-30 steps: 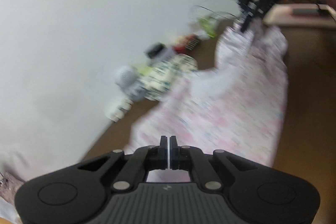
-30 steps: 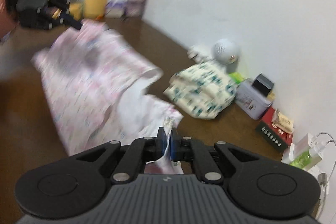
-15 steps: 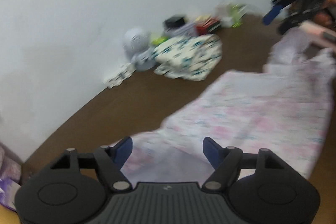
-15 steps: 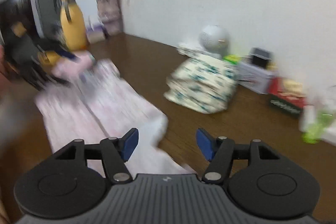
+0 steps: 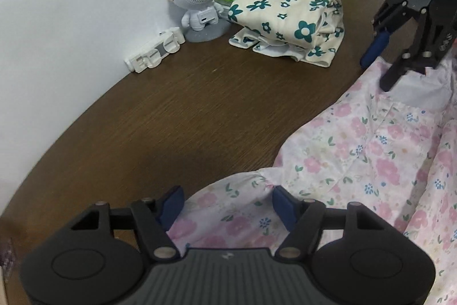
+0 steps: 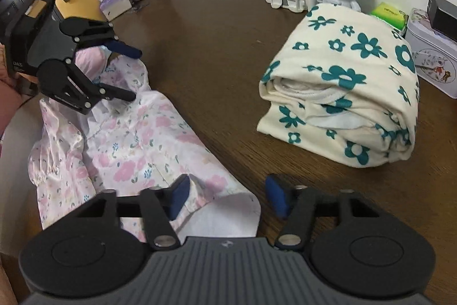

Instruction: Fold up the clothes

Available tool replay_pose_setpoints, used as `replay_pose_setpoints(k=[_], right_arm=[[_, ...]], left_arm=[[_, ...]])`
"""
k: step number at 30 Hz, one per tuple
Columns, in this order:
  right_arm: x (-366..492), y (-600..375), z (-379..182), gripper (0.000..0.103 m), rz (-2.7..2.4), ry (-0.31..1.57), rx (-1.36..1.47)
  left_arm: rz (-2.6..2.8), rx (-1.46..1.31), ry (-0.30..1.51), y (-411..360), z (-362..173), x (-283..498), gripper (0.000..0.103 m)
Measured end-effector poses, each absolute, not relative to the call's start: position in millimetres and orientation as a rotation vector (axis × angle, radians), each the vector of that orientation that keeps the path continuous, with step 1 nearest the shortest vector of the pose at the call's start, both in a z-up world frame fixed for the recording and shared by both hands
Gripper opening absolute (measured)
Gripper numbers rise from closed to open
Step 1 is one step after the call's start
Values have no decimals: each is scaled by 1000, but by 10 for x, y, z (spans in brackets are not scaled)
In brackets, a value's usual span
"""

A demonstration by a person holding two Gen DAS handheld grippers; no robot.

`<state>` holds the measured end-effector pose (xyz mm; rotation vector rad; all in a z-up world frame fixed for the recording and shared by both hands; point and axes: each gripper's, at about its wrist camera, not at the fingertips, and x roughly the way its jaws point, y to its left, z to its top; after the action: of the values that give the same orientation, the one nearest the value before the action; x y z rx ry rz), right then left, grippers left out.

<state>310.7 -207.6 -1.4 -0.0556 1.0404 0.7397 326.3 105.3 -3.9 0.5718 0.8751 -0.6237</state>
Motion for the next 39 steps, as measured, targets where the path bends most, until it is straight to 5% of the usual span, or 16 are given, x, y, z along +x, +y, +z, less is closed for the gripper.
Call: replay_pose_setpoints(k=[1, 3, 4, 15, 21, 27, 28, 29, 31, 33, 37, 39], right_arm=[[3104, -2064, -15, 30, 745, 1043, -51], [3092, -2031, -21, 10, 755, 1050, -50], [3066, -2014, 0, 7, 758, 1040, -57], [1600, -1800, 880, 2, 936, 589, -429], [666, -1538, 595, 2, 972, 537, -695], [486, -1367, 73, 3, 918, 618, -730], [489, -1383, 61, 3, 906, 617, -712], [492, -1398, 48, 6, 895, 616, -694], [489, -1449, 59, 20, 881, 624, -657], [484, -1558, 141, 44, 904, 635, -582], [569, -1927, 518, 49, 907, 603, -386], [698, -2177, 700, 59, 817, 584, -327]], left_arm=[[-637, 559, 876, 1057, -42, 3254, 48], [-652, 547, 867, 1046, -36, 3211, 5], [-645, 562, 845, 1027, -31, 3170, 2], [-503, 681, 392, 1150, 448, 1520, 1], [-459, 677, 439, 1223, 48, 545, 2], [-469, 481, 534, 1327, -140, 388, 18], [-474, 437, 502, 1326, -46, 379, 28], [-478, 394, 466, 1319, 54, 374, 47], [-492, 321, 401, 1265, 230, 364, 56], [-513, 303, 393, 1085, 308, 456, 55], [-572, 302, 443, 656, 303, 710, 54], [-616, 319, 503, 425, 199, 868, 43]])
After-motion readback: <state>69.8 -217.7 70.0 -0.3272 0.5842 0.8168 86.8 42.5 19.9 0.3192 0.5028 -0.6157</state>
